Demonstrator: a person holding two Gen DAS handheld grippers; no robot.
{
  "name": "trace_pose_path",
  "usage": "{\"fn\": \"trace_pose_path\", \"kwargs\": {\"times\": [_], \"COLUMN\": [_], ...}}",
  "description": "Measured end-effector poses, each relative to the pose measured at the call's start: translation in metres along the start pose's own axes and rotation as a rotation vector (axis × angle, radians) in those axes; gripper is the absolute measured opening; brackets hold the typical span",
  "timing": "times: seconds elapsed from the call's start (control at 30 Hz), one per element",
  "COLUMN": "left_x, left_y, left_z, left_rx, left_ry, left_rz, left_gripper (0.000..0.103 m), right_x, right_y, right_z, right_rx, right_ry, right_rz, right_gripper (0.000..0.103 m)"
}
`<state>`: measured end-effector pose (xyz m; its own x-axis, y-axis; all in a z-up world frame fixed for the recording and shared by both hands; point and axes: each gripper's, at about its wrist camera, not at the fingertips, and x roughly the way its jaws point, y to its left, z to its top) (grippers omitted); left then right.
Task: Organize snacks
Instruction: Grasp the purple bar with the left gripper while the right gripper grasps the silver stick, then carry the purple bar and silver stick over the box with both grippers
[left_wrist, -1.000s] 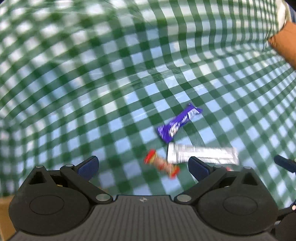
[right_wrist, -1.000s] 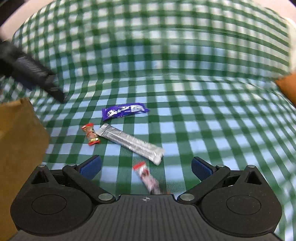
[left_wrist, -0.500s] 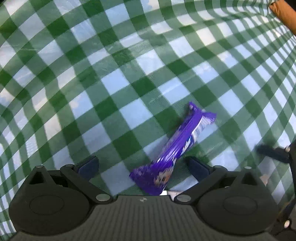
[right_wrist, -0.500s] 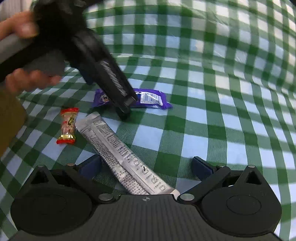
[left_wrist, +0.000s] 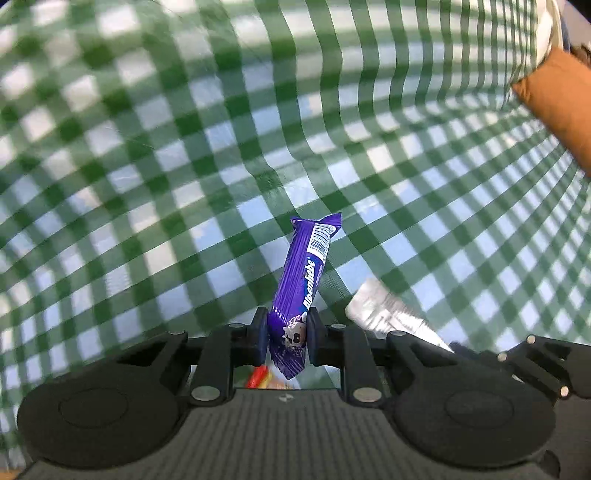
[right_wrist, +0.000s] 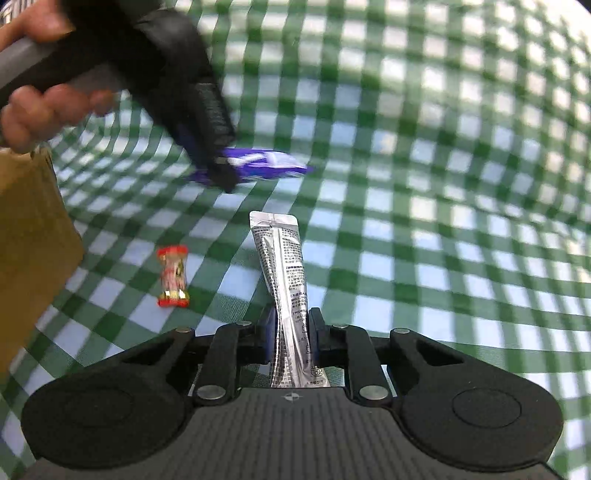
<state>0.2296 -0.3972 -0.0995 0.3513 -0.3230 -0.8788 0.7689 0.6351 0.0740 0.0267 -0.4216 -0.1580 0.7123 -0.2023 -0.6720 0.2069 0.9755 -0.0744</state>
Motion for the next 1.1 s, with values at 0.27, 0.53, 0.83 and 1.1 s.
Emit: {"fn": "trace_pose_path", "kwargs": {"times": [0.27,0.53,0.83,1.1], "left_x": [-0.116,-0.215,-0.293,-0.338], "left_y": [-0.006,0.001,0.024,0.042], "left_z": [-0.046,-0.123,-0.221,-0.308], "left_rx": [-0.044,-0.049,-0.109,-0.205], "left_ry": [-0.113,-0.188,-0.214,-0.184], "left_rz": [0.046,0.106,0.152,0.178], "left_gripper": [0.023,0.023,0.023,0.023], "right_x": [-0.100,-0.195,-0.264,-0.302], "right_y": [0.011,0.065,0.142,0.213], "right_z": [0.015,0.004,-0.019,-0.029], "right_rx": [0.123,0.189,0.203,0.161], "right_ry": [-0.128,-0.187,-0.191,-0.163], "right_rz": [-0.069,-0.075,0.016,0.117], "right_gripper": [0.020,0.020,0.020,0.020]}}
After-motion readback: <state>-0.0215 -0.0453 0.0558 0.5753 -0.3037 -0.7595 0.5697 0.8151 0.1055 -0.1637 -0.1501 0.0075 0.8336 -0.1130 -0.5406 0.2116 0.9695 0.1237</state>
